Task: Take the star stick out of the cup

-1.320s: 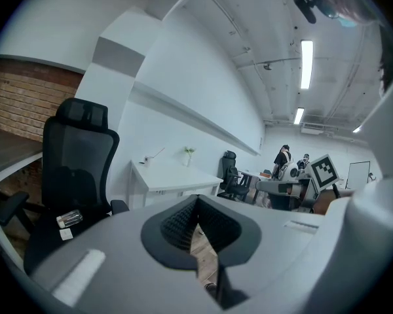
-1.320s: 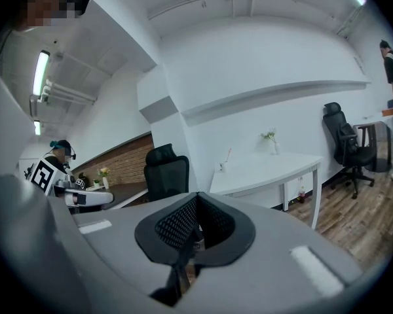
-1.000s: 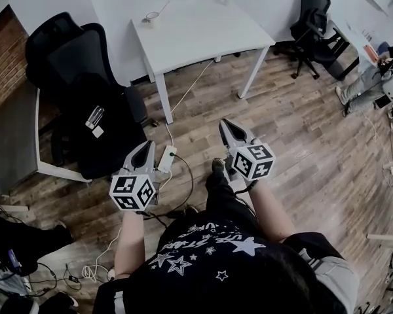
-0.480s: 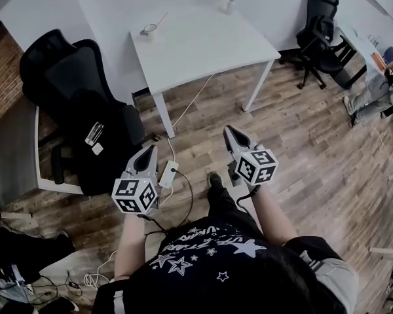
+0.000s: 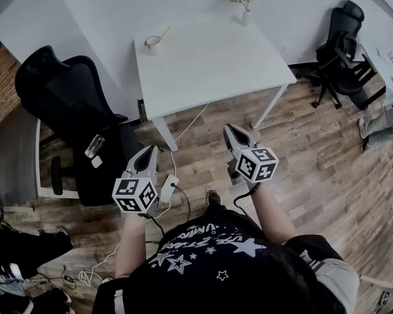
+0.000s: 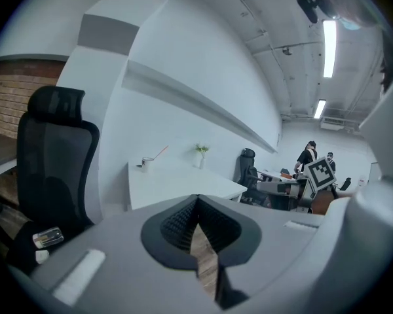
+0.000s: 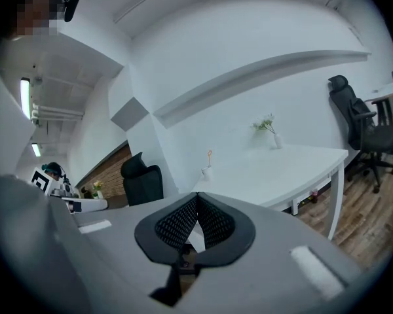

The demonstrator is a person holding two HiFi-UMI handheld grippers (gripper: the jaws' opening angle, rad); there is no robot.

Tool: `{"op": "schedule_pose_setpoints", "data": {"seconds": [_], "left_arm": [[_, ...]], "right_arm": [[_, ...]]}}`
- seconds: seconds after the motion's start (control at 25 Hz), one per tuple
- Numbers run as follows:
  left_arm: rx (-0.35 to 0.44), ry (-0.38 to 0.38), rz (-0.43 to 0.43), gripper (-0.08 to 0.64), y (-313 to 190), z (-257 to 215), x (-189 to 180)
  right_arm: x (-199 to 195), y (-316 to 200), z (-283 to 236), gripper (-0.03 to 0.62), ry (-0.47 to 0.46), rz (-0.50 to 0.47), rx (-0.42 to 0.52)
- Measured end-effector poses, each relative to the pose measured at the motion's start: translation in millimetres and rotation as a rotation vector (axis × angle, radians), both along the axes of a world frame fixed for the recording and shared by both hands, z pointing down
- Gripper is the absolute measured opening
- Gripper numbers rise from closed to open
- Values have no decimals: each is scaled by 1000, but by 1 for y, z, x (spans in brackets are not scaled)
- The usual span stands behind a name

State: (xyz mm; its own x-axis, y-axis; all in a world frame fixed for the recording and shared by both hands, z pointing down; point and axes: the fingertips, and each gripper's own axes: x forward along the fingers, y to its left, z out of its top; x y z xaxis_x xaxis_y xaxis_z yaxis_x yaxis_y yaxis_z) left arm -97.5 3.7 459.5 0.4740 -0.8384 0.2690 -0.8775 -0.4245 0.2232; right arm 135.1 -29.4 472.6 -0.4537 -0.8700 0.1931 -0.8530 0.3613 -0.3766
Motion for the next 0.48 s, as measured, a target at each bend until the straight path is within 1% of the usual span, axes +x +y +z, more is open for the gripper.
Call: {"op": "schedule_pose_setpoints", "data": {"seconds": [0.16,0.28,0.36,0.48], "left_arm": [[4,4,-43,3,-36,-3,20],[7,7,-72,3,-54,-5,31],[11,-2,-82,3,-63,-7,38],[15,-8,-84,3,-74,-11,47]], "right_arm": [[22,-44,-3,17,-14,-36,5],[29,-68,-5,17,-17,-79,6],[32,-79,-7,17,-16,-102,12],[35,-95,-13,17,-26,-110,26]]}}
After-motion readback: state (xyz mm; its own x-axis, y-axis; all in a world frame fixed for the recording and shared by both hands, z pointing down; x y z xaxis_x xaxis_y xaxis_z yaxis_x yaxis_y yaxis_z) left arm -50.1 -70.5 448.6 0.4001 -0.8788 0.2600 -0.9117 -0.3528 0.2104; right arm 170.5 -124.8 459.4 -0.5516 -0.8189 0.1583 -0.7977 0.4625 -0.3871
